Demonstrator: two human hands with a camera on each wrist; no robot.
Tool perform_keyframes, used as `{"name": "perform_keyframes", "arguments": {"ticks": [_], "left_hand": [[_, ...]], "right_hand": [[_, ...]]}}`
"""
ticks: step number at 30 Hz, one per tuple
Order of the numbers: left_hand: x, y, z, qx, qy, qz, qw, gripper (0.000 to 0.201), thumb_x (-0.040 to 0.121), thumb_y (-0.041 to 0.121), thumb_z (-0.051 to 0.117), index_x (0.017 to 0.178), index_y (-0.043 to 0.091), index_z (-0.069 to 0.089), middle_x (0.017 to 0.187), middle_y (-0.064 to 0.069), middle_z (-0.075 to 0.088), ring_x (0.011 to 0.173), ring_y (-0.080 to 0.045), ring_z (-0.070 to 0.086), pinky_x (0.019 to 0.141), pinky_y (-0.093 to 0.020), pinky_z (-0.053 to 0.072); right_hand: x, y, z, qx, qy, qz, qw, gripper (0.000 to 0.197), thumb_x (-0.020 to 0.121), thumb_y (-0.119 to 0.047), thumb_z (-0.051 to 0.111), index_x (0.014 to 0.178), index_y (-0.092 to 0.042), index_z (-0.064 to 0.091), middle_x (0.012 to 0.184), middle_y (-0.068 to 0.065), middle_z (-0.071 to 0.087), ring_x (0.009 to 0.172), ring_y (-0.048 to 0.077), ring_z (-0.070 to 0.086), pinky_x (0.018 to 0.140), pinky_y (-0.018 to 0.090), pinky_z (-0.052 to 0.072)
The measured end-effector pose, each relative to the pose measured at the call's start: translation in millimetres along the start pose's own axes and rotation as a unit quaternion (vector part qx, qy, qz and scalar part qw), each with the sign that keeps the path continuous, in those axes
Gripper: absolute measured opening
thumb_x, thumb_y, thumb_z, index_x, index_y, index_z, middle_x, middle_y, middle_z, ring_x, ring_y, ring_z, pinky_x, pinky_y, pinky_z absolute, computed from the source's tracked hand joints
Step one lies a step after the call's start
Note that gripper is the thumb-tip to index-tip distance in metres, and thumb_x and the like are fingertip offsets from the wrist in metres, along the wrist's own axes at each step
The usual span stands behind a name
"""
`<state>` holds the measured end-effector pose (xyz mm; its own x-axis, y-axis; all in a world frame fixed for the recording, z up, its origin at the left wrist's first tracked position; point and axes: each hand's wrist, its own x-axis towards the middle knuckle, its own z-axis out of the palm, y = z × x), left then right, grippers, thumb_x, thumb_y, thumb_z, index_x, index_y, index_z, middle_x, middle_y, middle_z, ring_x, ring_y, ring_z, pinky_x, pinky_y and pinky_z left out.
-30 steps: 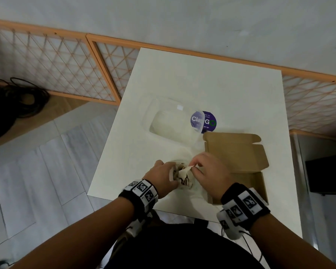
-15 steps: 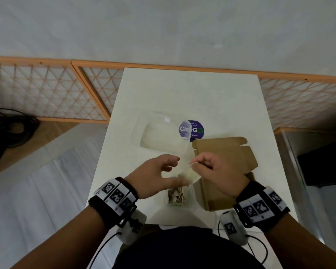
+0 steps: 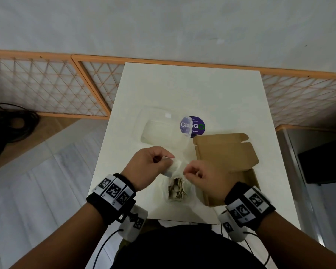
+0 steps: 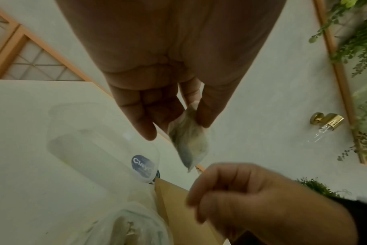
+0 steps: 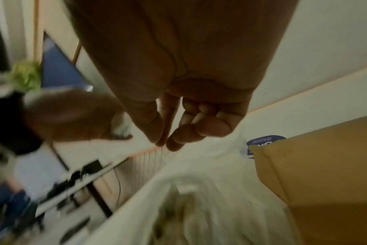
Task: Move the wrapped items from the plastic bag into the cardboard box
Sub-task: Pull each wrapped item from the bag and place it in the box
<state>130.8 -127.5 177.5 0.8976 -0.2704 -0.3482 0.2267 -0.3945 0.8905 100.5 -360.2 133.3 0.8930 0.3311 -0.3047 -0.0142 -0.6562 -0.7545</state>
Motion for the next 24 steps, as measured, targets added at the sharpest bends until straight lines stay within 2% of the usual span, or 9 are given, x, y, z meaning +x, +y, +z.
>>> {"name": "perform_keyframes", "arguments": {"ticks": [2, 5, 8, 11, 14, 17, 20, 24], "left_hand": [[-3, -5, -3, -0.009, 0.005, -0.012, 1.0, 0.006, 0.094, 0.013, 0.072, 0.089, 0.014, 0.075, 0.077, 0.005, 0.074, 0.07, -0.006, 0.069, 0.067, -0.018, 0.054], [-7, -11, -6, 0.001, 0.023, -0.02, 1.0, 0.008, 0.093, 0.015, 0.072, 0.085, 0.014, 0.071, 0.075, 0.004, 0.071, 0.066, -0.007, 0.066, 0.064, -0.02, 0.052], [-11, -12, -8, -0.005, 0.033, -0.021, 0.999, 0.007, 0.094, 0.013, 0.071, 0.088, 0.009, 0.069, 0.073, 0.002, 0.069, 0.06, -0.003, 0.064, 0.06, -0.015, 0.049], [-15, -13, -9, -0.016, 0.035, -0.021, 0.999, 0.008, 0.096, 0.008, 0.068, 0.091, 0.002, 0.068, 0.073, 0.002, 0.069, 0.057, 0.001, 0.065, 0.058, -0.011, 0.049], [-16, -17, -9, -0.012, 0.035, -0.024, 0.999, 0.007, 0.096, 0.01, 0.068, 0.091, 0.005, 0.068, 0.072, 0.005, 0.069, 0.06, 0.0, 0.067, 0.061, -0.015, 0.051], [-17, -22, -10, -0.005, 0.034, -0.033, 0.999, 0.006, 0.095, 0.013, 0.068, 0.091, 0.01, 0.068, 0.074, 0.004, 0.072, 0.065, -0.004, 0.071, 0.067, -0.024, 0.057], [-15, -23, -11, 0.005, 0.029, -0.031, 0.999, 0.007, 0.096, 0.015, 0.069, 0.089, 0.013, 0.069, 0.078, -0.001, 0.075, 0.069, -0.007, 0.073, 0.072, -0.035, 0.059], [-13, -23, -8, -0.001, 0.008, -0.026, 1.0, 0.008, 0.096, 0.011, 0.068, 0.09, 0.011, 0.071, 0.078, -0.002, 0.075, 0.068, -0.01, 0.074, 0.07, -0.029, 0.06]], "right_hand": [[5, 4, 14, -0.132, -0.07, -0.015, 0.989, 0.015, 0.098, -0.034, 0.062, 0.107, -0.03, 0.073, 0.096, -0.012, 0.062, 0.084, 0.007, 0.058, 0.079, 0.027, 0.049], [12, 8, 34, -0.204, -0.145, 0.008, 0.968, 0.03, 0.093, -0.048, 0.066, 0.116, -0.029, 0.068, 0.11, -0.006, 0.055, 0.095, 0.016, 0.059, 0.083, 0.031, 0.05], [15, 11, 49, -0.244, -0.161, 0.006, 0.956, 0.04, 0.086, -0.056, 0.071, 0.112, -0.027, 0.065, 0.118, -0.005, 0.053, 0.098, 0.017, 0.057, 0.085, 0.031, 0.051], [16, 13, 58, -0.265, -0.141, -0.014, 0.954, 0.027, 0.095, -0.046, 0.064, 0.106, -0.021, 0.067, 0.117, -0.002, 0.054, 0.1, 0.021, 0.058, 0.088, 0.035, 0.052], [17, 17, 58, -0.229, -0.11, 0.012, 0.967, 0.018, 0.102, -0.034, 0.054, 0.103, -0.02, 0.066, 0.11, -0.001, 0.059, 0.094, 0.02, 0.058, 0.083, 0.033, 0.049], [17, 18, 44, -0.172, -0.077, 0.042, 0.981, 0.016, 0.102, -0.034, 0.058, 0.095, -0.022, 0.067, 0.097, -0.006, 0.063, 0.087, 0.015, 0.058, 0.081, 0.036, 0.052], [13, 14, 24, -0.111, -0.044, 0.052, 0.992, 0.014, 0.1, -0.035, 0.063, 0.092, -0.025, 0.067, 0.092, -0.013, 0.066, 0.084, 0.007, 0.06, 0.079, 0.031, 0.054], [7, 9, 5, 0.002, -0.025, 0.056, 0.998, 0.009, 0.098, -0.032, 0.065, 0.09, -0.029, 0.065, 0.088, -0.009, 0.068, 0.081, 0.007, 0.065, 0.077, 0.032, 0.058]]}}
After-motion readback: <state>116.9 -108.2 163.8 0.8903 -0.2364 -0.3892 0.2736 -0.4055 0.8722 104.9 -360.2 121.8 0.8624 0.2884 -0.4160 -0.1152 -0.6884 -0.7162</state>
